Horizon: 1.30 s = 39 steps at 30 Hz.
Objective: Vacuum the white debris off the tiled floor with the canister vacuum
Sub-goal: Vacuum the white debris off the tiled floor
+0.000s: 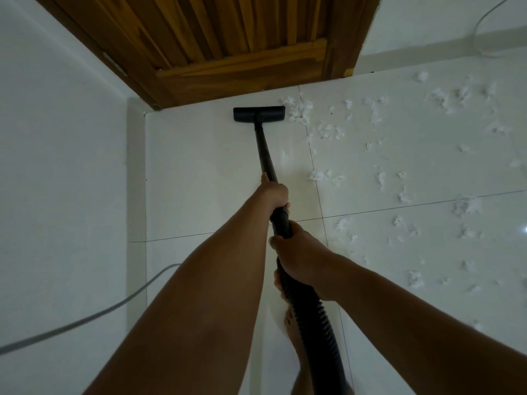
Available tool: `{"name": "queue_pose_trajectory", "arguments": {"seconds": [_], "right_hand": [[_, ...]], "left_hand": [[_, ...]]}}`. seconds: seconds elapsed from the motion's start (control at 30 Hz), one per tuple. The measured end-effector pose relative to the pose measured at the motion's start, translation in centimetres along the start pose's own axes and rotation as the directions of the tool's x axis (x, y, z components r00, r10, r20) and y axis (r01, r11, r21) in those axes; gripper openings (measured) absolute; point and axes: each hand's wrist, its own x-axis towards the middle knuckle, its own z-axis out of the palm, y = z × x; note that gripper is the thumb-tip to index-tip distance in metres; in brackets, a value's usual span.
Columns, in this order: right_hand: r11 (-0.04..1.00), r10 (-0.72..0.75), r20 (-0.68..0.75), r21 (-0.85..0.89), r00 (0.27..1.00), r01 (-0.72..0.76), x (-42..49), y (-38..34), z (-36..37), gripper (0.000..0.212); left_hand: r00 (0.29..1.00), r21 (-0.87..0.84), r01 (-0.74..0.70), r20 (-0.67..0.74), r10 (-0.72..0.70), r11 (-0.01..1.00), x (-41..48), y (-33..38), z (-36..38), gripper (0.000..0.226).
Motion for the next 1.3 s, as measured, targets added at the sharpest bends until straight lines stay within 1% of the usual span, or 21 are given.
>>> {"name": "queue_pose_trajectory", "arguments": {"seconds": [0.2, 0.4, 0.63, 0.8, 0.9, 1.13, 1.3], "right_hand": [[0.999, -0.013, -0.006, -0.039, 1.0, 0.013, -2.9, 2.3, 0.6, 0.046], [0.988, -0.027, -0.04, -0.15, 0.999, 0.021, -6.8, 5.6, 0.7, 0.048], [0.994, 0.021, -0.013, -0.107, 1.0, -0.023, -9.9, 6.2, 0.6, 0.047], [0.991, 0.001, -0.015, -0.132, 1.0, -0.003, -11.0, 6.4, 1.1, 0.046], [0.991, -0.003, -0.03, -0.133, 1.0, -0.001, -11.5, 6.4, 1.3, 0.045], [0.994, 0.014, -0.04, -0.108, 0.999, -0.018, -11.8, 7.2, 1.2, 0.047], [0.987, 0.0, -0.05, -0.159, 0.999, -0.008, -11.0, 7.9, 0.6, 0.049]], "left_hand": [[1.0, -0.059, 0.013, 0.019, -0.012, 0.998, -3.3, -2.5, 0.4, 0.072], [0.998, -0.075, 0.037, 0.061, -0.032, 0.997, -7.4, -6.0, 1.8, 0.073], [0.997, -0.088, 0.056, 0.061, -0.051, 0.995, -10.5, -6.7, 2.1, 0.073], [0.997, -0.118, 0.065, 0.053, -0.059, 0.991, -11.6, -6.8, 1.7, 0.071], [0.998, -0.107, 0.048, 0.051, -0.043, 0.993, -12.0, -6.8, 1.5, 0.071], [0.994, -0.097, 0.064, 0.091, -0.055, 0.993, -12.8, -7.3, 2.1, 0.07], [0.991, -0.076, 0.085, 0.108, -0.076, 0.994, -12.0, -7.8, 2.9, 0.073]]}}
